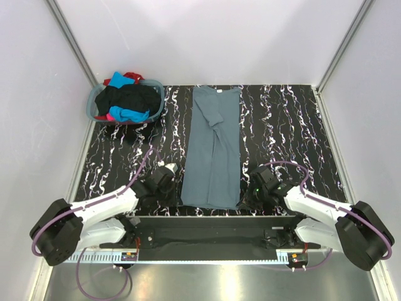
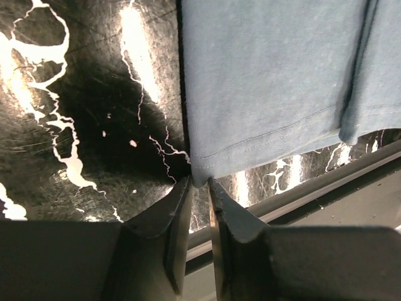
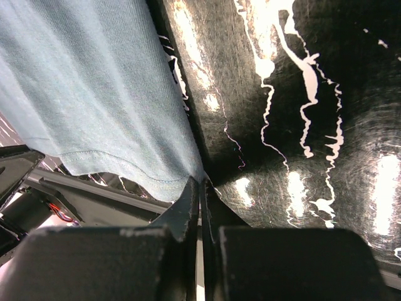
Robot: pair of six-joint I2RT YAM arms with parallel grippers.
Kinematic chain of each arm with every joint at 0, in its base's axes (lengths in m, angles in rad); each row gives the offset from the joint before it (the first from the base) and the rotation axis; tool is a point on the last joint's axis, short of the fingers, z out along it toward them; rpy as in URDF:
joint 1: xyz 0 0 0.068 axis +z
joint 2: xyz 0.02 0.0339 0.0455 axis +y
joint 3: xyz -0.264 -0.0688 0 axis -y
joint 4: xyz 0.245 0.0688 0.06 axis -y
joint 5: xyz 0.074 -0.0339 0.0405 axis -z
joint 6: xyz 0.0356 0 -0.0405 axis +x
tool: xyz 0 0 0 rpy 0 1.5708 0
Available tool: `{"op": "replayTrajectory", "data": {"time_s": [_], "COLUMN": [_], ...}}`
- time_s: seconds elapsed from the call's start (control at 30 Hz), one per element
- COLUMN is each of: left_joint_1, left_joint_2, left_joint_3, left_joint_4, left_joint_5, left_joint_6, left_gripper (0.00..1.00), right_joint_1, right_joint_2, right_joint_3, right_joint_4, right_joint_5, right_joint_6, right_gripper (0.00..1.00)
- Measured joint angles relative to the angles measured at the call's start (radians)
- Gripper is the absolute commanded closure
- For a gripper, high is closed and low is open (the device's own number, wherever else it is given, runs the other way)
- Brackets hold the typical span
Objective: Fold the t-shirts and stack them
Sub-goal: Fold the tshirt
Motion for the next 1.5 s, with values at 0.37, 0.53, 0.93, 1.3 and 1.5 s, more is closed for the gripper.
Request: {"op": "replayTrajectory", "data": {"time_s": [0.37,0.53,0.93,1.3,1.5], "left_joint_1": [-0.003,0.008,0.015,-0.01,-0.055], "left_joint_2": [-0.079,-0.063,0.027,-0.076,-0.079], "left_joint_3": [0.0,0.0,0.003,0.002,0.002], "left_joint_4": [-0.032,-0.027,0.039,0.023,0.023], "left_joint_5": [-0.012,-0.02,-0.028,-0.008,-0.008], "left_joint_6": [-0.036,-0.054,-0.08,-0.088,-0.109], "left_gripper": [0.59,0.63,0.96,1.0,1.0], "right_joint_1": [0.003,0.004,0.004,0.004,0.004], "right_joint_2": [-0.005,-0.007,-0.008,-0.095,-0.167], "right_joint_3": [0.0,0.0,0.0,0.0,0.0], "right_joint_4": [-0.001,-0.002,-0.002,-0.058,-0.114], "right_joint_5": [0.007,0.008,0.009,0.061,0.09], "right_joint_6": [0.0,-0.002,-0.013,-0.019,-0.019], "right_gripper": [1.0,1.0,1.0,1.0,1.0]}}
